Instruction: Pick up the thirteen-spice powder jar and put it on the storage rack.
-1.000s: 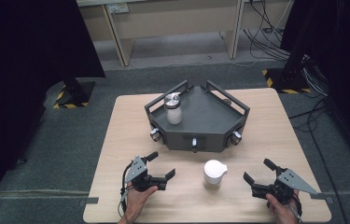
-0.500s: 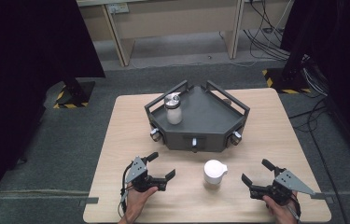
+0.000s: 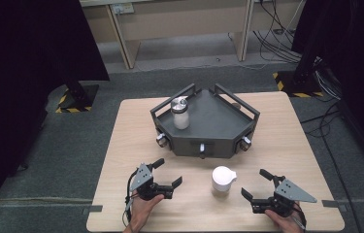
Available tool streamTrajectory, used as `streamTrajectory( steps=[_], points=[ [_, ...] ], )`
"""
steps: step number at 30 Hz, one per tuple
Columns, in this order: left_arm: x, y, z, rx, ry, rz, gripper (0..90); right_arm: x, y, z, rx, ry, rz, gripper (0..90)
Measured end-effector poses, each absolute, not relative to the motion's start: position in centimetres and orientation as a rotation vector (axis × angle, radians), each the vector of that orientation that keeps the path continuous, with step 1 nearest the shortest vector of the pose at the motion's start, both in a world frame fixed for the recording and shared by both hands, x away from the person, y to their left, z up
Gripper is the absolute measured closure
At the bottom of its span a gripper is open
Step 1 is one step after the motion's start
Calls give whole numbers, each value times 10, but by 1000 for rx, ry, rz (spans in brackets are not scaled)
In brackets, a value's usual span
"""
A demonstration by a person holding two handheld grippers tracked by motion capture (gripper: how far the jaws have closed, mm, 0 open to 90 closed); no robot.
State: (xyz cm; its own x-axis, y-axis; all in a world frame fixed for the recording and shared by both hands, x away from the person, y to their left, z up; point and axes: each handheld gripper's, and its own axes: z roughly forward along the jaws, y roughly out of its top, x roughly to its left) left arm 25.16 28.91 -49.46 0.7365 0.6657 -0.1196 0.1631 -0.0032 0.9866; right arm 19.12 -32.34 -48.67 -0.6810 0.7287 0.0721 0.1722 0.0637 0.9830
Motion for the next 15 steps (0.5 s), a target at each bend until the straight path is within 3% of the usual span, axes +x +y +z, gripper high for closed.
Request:
streamTrajectory(
  steps=[15],
  points=[
    [252, 288, -496, 1559, 696, 448, 6, 194, -310, -486, 841, 1953, 1674, 30]
  ],
)
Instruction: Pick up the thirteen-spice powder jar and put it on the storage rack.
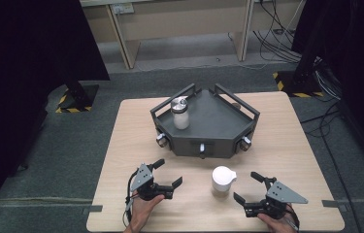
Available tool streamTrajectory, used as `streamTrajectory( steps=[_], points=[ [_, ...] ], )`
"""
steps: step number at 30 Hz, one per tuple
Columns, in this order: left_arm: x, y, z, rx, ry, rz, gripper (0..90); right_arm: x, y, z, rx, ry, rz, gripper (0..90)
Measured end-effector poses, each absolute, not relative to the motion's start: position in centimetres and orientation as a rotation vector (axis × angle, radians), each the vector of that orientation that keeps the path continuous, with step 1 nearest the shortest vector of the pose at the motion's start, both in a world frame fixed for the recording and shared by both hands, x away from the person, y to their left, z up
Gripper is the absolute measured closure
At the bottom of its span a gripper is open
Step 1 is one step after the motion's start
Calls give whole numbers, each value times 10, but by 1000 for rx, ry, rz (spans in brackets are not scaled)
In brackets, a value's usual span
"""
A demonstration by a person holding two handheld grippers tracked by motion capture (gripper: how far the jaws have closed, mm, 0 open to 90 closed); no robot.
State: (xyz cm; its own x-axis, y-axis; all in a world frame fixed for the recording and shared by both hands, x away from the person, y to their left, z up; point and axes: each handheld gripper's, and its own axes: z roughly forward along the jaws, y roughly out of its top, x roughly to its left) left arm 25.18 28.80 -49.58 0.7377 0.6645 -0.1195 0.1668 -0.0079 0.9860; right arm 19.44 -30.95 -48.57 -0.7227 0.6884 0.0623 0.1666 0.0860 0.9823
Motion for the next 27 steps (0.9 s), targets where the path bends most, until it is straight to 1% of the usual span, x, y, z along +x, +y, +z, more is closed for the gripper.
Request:
streamTrajectory(
  steps=[17, 27],
  points=[
    [252, 289, -497, 1556, 701, 448, 6, 209, -286, -484, 782, 2022, 1675, 37],
    [251, 288, -498, 1552, 701, 447, 6, 216, -276, -483, 757, 2047, 1662, 59]
  ],
)
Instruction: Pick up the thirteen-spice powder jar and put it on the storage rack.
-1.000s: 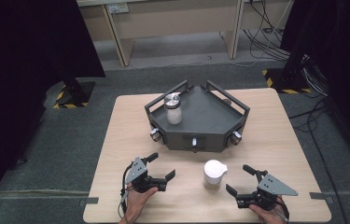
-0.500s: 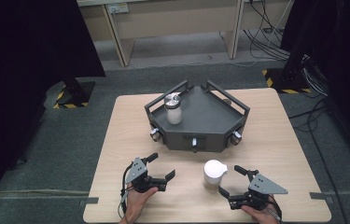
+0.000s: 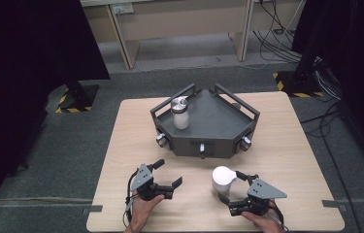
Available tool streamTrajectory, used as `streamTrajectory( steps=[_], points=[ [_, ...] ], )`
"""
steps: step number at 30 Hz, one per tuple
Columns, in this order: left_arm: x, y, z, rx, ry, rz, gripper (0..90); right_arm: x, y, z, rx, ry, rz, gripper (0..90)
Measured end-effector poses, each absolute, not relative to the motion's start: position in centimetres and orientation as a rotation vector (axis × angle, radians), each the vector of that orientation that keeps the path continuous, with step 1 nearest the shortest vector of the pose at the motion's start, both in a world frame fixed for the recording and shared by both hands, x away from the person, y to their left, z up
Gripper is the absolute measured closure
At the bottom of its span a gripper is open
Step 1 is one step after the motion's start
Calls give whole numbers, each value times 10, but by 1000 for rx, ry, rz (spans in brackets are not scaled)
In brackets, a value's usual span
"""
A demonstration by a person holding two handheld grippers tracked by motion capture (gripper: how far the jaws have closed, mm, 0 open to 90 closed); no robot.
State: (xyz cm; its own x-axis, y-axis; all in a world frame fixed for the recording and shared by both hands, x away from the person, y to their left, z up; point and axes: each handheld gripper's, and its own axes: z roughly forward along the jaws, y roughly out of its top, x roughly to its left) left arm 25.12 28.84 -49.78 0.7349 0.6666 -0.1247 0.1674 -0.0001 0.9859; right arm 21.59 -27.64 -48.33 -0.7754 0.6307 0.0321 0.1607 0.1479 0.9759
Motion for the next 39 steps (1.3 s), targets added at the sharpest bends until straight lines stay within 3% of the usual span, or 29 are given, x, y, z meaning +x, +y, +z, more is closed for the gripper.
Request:
streamTrajectory(
  steps=[33, 39],
  points=[
    [252, 290, -500, 1541, 711, 426, 3, 233, -261, -483, 705, 2096, 1622, 301],
    [252, 290, -501, 1539, 708, 425, 1, 233, -260, -482, 703, 2094, 1619, 305]
  ],
)
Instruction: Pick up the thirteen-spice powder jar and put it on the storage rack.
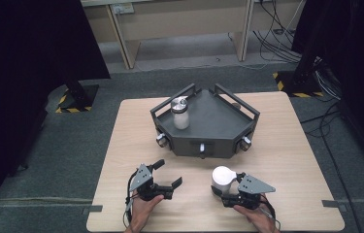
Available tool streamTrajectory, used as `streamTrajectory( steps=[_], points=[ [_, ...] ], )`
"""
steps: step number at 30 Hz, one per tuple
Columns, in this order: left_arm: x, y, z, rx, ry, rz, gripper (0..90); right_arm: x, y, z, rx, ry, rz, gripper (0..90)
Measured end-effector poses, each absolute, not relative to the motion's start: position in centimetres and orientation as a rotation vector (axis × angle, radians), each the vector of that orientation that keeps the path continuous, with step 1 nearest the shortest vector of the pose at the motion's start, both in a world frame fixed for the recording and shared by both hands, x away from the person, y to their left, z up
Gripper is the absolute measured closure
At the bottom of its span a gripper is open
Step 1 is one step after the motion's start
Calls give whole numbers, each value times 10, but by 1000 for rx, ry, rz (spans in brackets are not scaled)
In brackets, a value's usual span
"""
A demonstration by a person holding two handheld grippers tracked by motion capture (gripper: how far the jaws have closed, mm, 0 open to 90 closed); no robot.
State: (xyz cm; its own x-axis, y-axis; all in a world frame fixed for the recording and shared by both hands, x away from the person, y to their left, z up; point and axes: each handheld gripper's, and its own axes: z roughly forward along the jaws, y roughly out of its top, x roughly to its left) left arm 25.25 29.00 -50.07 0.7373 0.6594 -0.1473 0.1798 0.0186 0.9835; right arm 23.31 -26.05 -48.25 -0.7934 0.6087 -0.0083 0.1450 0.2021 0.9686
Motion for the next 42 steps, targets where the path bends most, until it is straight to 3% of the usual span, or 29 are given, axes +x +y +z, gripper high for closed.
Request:
streamTrajectory(
  steps=[42],
  points=[
    [250, 292, -502, 1539, 720, 441, 1, 221, -264, -443, 717, 2012, 1622, 307]
  ],
)
